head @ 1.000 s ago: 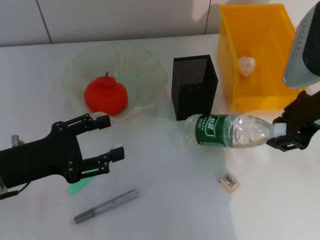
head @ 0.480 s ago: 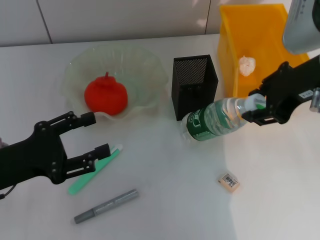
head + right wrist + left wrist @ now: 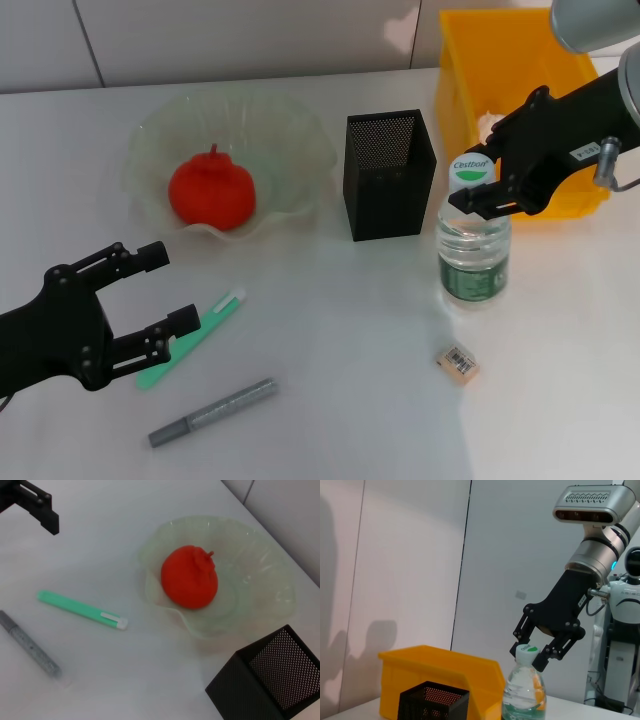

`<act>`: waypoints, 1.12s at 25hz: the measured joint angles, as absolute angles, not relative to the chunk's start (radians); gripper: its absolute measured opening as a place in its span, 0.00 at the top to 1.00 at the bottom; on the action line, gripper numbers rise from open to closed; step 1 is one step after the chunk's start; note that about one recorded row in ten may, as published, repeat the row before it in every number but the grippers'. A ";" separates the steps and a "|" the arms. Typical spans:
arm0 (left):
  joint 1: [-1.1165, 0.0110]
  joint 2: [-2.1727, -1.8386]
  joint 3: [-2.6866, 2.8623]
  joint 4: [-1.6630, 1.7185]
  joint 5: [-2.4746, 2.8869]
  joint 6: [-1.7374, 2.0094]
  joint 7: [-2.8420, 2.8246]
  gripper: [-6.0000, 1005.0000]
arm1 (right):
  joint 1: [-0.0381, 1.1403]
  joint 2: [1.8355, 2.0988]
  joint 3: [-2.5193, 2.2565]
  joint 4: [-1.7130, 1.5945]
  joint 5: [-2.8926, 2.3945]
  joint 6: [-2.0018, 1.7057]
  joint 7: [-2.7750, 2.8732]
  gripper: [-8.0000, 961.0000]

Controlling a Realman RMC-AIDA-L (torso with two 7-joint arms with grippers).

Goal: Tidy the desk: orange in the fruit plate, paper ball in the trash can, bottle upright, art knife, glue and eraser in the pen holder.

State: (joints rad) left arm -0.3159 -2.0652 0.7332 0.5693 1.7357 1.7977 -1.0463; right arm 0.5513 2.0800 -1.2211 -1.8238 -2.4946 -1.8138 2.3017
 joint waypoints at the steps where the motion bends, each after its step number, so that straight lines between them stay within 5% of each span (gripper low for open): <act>1: -0.312 -2.065 0.733 0.569 1.734 1.799 -1.046 0.22 | 0.551 2.080 -1.221 -1.824 -2.495 -1.814 2.302 0.54; 28: -0.249 -2.065 0.732 0.560 1.727 1.815 -1.018 0.22 | 0.744 2.083 -1.234 -1.760 -2.390 -1.800 2.416 0.54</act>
State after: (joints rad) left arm -0.2487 -2.0648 0.7316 0.5599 1.7270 1.8148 -1.0176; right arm 0.7439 2.0829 -1.2337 -1.7605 -2.3898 -1.8004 2.4161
